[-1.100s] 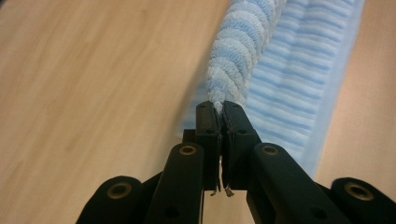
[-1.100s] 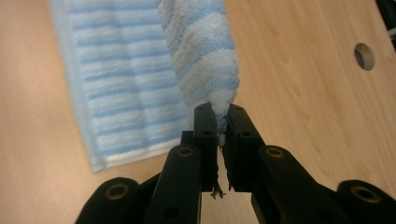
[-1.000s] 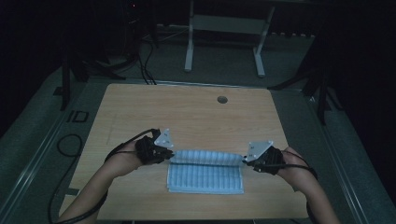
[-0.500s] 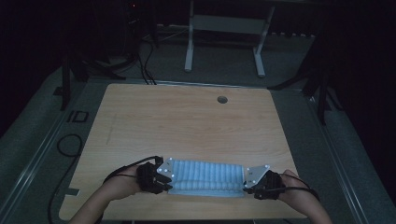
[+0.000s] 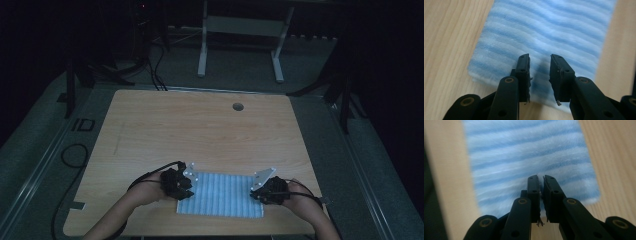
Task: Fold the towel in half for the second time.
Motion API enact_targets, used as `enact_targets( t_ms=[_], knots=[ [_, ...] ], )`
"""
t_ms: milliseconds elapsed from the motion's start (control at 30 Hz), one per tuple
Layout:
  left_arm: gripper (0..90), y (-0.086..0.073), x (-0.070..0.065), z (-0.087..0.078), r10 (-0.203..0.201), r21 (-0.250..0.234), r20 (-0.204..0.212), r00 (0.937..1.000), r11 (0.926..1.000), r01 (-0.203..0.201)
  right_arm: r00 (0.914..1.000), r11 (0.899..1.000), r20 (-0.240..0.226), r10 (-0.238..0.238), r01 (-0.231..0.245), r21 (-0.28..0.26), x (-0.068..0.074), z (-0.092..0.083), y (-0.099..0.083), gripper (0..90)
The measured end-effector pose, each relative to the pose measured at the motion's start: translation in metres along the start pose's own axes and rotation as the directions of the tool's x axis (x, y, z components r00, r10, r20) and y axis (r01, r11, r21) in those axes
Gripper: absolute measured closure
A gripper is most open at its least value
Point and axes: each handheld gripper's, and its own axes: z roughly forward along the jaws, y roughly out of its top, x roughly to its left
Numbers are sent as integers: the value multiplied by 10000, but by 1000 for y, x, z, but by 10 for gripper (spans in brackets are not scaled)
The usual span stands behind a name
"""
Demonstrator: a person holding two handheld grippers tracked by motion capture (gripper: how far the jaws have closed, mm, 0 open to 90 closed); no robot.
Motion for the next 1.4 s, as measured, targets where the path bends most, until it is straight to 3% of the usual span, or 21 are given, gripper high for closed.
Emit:
enact_targets(
  t_ms=[100, 367, 533, 700, 1067, 1167, 1300, 1400],
  knots=[
    [696, -1, 5, 5, -174, 19, 10, 9998, 9998, 174, 9998, 9998, -57, 189, -188, 28, -7, 13, 1, 835],
    [693, -8, 24, 4, -735, -183, -26, 9973, 9971, 734, 9988, 9983, 7, 484, -484, -314, -32, 22, 8, 828],
    [693, -7, 37, 3, -739, -160, -390, 9965, 9972, 734, 9989, 9986, 121, 444, -440, -304, -46, 28, 16, 824],
    [693, -7, 51, 2, -856, -89, -363, 9957, 9963, 854, 9984, 9981, 81, 552, -549, -267, -59, 33, 25, 822],
    [693, -6, 78, 2, -1279, 66, -591, 9900, 9917, 1285, 9972, 9972, 26, 742, -742, -75, -81, 42, 43, 821],
    [692, -6, 84, 0, -1606, -67, -537, 9856, 9870, 1604, 9967, 9967, -94, 806, -806, -62, -86, 43, 47, 806],
    [619, -4, 81, -12, -1545, -845, -506, 9867, 9851, 1500, 9952, 9931, -398, 891, -918, -736, -85, 34, 53, 704],
    [575, 2, 79, -18, -1636, -1253, -560, 9849, 9798, 1557, 9933, 9809, -417, 1078, -1131, -1582, -85, 26, 59, 590]
  ],
)
